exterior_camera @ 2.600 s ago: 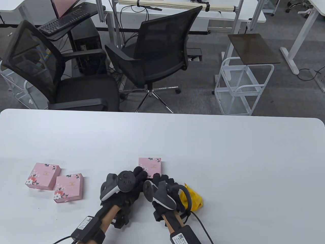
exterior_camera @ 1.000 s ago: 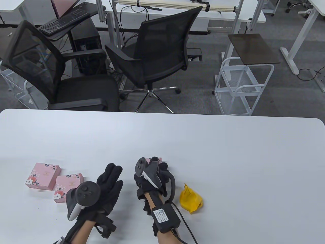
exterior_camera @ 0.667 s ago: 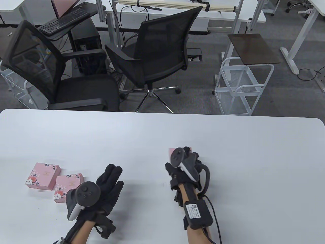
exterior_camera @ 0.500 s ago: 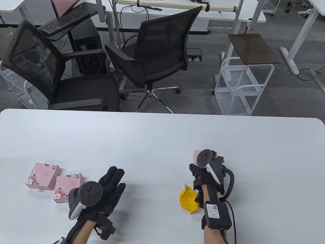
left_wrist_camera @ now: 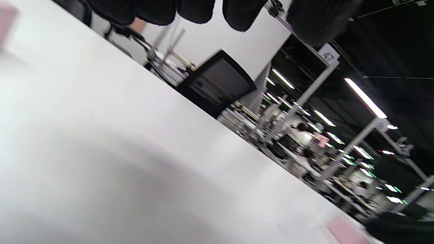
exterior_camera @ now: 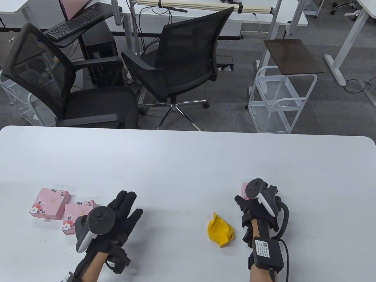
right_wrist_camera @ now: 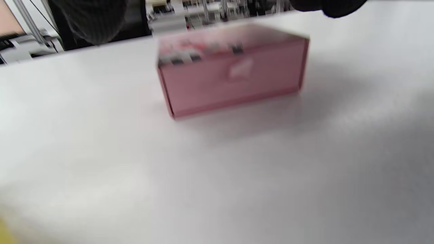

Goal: Dust necklace

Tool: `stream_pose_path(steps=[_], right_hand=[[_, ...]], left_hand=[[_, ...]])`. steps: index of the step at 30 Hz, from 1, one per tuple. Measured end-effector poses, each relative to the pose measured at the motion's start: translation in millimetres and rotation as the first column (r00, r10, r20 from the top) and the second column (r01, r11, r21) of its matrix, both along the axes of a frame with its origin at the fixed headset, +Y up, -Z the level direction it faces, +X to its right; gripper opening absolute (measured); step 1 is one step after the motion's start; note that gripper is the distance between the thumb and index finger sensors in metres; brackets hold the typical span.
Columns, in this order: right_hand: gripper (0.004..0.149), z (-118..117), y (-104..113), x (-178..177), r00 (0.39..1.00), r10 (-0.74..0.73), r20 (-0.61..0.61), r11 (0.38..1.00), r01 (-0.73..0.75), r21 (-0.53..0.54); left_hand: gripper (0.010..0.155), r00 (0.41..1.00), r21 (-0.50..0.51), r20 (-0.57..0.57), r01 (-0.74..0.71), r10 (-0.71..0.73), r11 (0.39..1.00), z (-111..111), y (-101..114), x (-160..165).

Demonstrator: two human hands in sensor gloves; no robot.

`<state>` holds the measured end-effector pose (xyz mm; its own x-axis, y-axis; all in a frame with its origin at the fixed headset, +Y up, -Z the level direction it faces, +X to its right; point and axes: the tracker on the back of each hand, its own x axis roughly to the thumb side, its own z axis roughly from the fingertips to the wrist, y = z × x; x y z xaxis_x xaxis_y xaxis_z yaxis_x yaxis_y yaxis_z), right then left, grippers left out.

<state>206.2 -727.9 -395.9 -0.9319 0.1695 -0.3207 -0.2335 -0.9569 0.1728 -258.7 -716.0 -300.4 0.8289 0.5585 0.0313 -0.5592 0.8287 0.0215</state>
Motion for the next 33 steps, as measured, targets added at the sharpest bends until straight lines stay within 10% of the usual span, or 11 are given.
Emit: stream_pose_path(steps=[8,20,33], right_hand=[[0.082,47.1,52.3,-72.7,0.968,-0.052,-0.246,0.948,0.125,0.293],[0.075,98.5,40.2,-120.2,0.914,-0.074,-0.398,0.890,0.240,0.387],[0.072,103.7,29.0,-121.9,0.902,-0.097,-0.420,0.899,0.261,0.351]], left_hand=[[0.085,0.930,-0.096,-0.341,0.113,-0.139,0.989,-2.9,-3.6,-67.5],[0.097,0.876,-0.574,-0.298,0.152,-0.379,0.804,-15.1,-43.1,-84.0],[0.102,0.855,-0.488,-0.313,0.229,-0.414,0.842,-15.6,-33.6,-66.7]])
